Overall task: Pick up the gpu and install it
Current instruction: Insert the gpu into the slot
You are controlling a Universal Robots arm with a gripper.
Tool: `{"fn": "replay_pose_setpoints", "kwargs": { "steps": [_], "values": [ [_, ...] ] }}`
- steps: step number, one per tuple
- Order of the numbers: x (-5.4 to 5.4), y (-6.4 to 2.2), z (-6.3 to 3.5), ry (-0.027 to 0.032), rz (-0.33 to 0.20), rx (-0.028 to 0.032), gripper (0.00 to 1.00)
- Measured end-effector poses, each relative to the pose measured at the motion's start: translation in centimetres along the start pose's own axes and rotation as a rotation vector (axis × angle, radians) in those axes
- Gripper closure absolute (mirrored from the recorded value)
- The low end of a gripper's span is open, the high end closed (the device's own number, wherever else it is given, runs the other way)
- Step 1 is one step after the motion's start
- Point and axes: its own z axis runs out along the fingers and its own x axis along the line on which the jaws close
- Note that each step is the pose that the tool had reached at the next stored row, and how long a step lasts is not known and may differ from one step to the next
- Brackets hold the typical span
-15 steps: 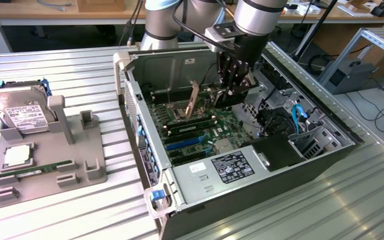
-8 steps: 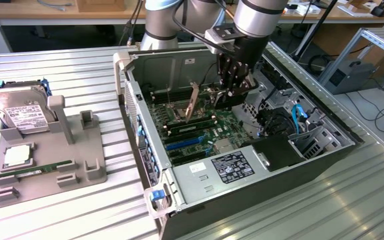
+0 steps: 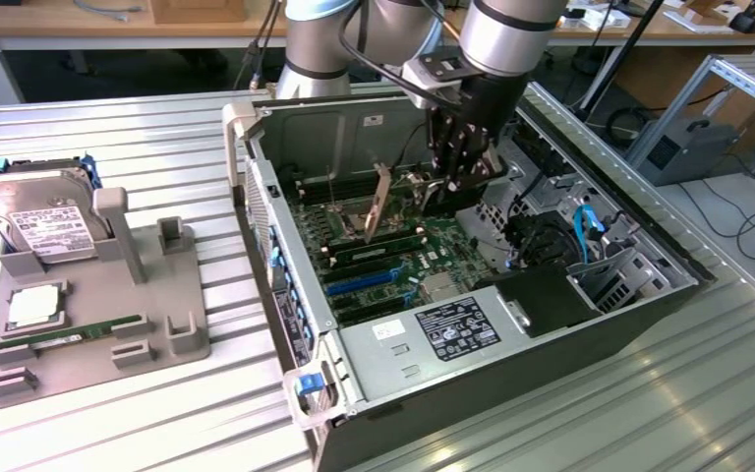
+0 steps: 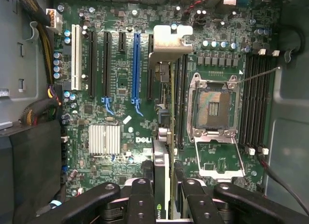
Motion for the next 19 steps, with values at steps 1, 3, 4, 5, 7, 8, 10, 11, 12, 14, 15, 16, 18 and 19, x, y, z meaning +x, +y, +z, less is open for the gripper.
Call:
{"fn": "replay_pose_setpoints", "kwargs": {
  "steps": [1, 3, 4, 5, 7, 8, 10, 11, 12, 14, 15, 16, 18, 19],
  "values": [
    [0.0, 0.0, 0.03, 0.0, 0.0, 0.0, 0.73],
    [0.0, 0.04, 0.04, 0.0, 0.0, 0.0001, 0.73],
    [0.0, 0.09, 0.04, 0.0, 0.0, 0.0, 0.73],
    [0.1, 0.15, 0.05, 0.0, 0.0, 0.0001, 0.73],
    [0.1, 0.32, 0.06, 0.0, 0.0, 0.0, 0.73],
    [0.1, 0.44, 0.06, 0.0, 0.0, 0.0, 0.73],
    [0.1, 0.59, 0.07, 0.0, 0.0, 0.0, 0.73],
    [0.1, 0.68, 0.08, -0.0001, 0.0, 0.0001, 0.73],
    [0.1, 0.79, 0.08, 0.0, 0.0, 0.0, 0.73],
    [0.1, 0.88, 0.09, -0.0001, 0.0, 0.0001, 0.73],
    [0.1, 0.92, 0.09, 0.0, 0.0, 0.0, 0.73],
    [0.1, 0.96, 0.1, 0.0, 0.0, 0.0, 0.73],
    [0.2, 1.06, 0.11, 0.0, 0.0, 0.0, 0.73],
    [0.2, 1.09, 0.12, 0.0, 0.0, 0.0, 0.73]
  ]
}}
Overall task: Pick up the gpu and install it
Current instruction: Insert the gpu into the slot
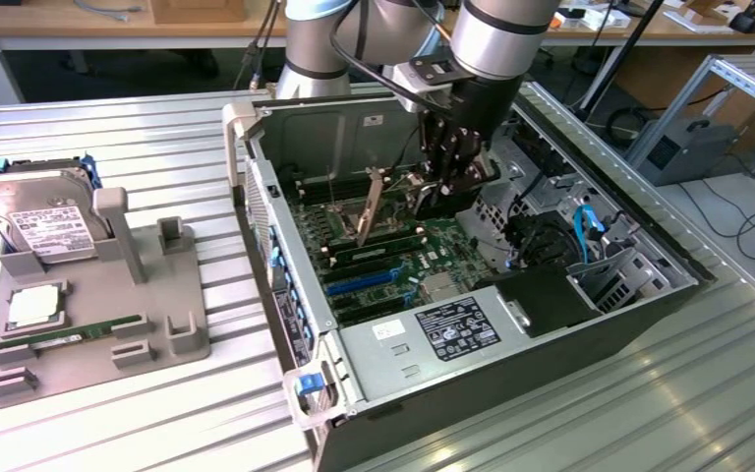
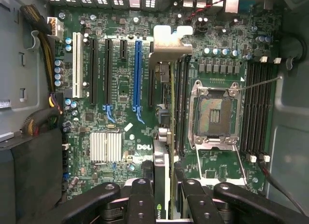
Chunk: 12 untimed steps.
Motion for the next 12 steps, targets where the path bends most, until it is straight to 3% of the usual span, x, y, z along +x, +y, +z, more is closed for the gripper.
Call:
{"fn": "replay_pose_setpoints", "kwargs": {
  "steps": [12],
  "values": [
    [0.23, 0.32, 0.09, -0.0001, 0.0, 0.0, 0.73]
  ]
}}
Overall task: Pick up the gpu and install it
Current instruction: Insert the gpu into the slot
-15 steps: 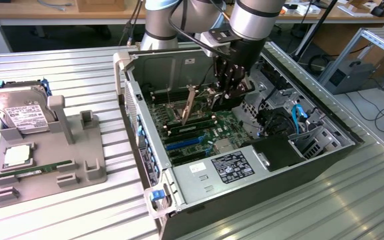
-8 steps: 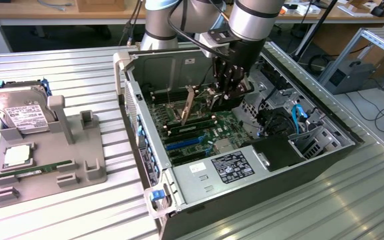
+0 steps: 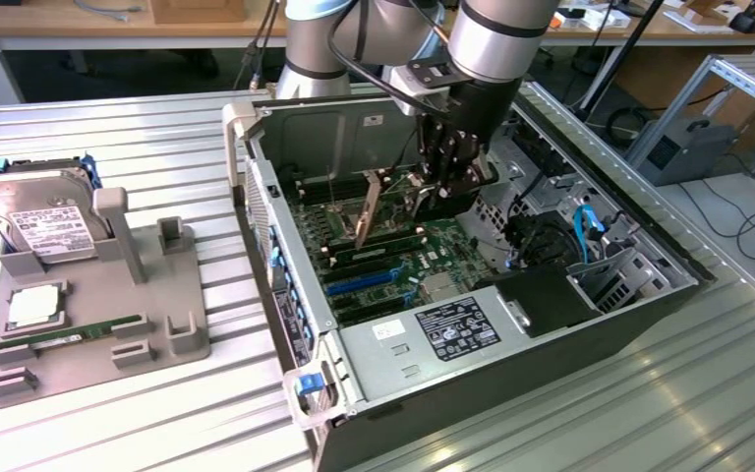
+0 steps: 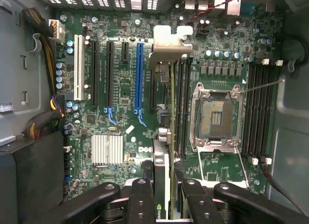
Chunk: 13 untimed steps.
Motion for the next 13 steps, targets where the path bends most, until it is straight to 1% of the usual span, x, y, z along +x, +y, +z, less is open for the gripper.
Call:
{"fn": "replay_pose_setpoints", "kwargs": {
  "steps": [13],
  "values": [
    [0.21, 0.17, 0.08, 0.0001, 0.0, 0.0, 0.73]
  ]
}}
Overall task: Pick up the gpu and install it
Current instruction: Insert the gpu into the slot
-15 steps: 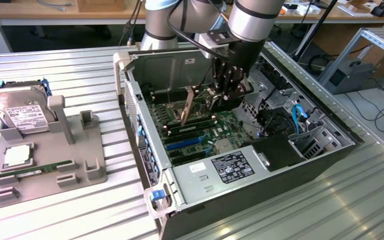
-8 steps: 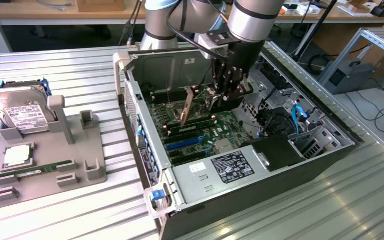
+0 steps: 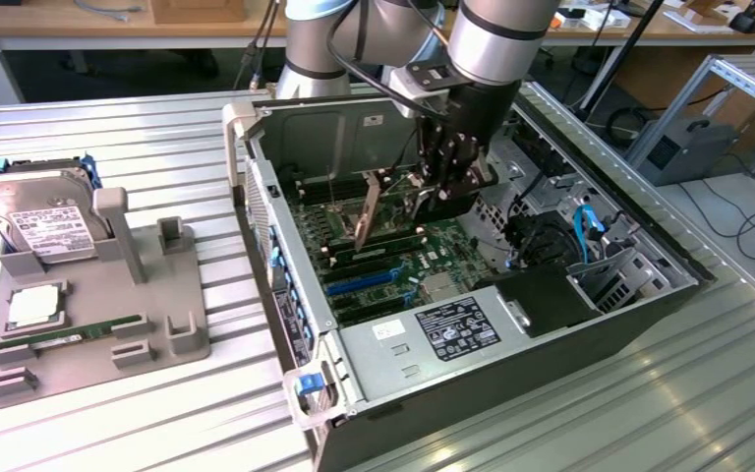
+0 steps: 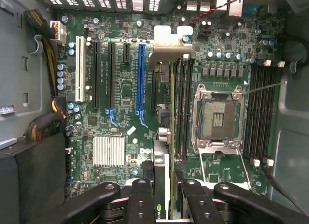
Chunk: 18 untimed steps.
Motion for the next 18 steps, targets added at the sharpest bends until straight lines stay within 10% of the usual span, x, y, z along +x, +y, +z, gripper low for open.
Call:
{"fn": "replay_pose_setpoints", "kwargs": {
  "steps": [18],
  "values": [
    [0.34, 0.06, 0.16, 0.0, 0.0, 0.0, 0.73]
  ]
}}
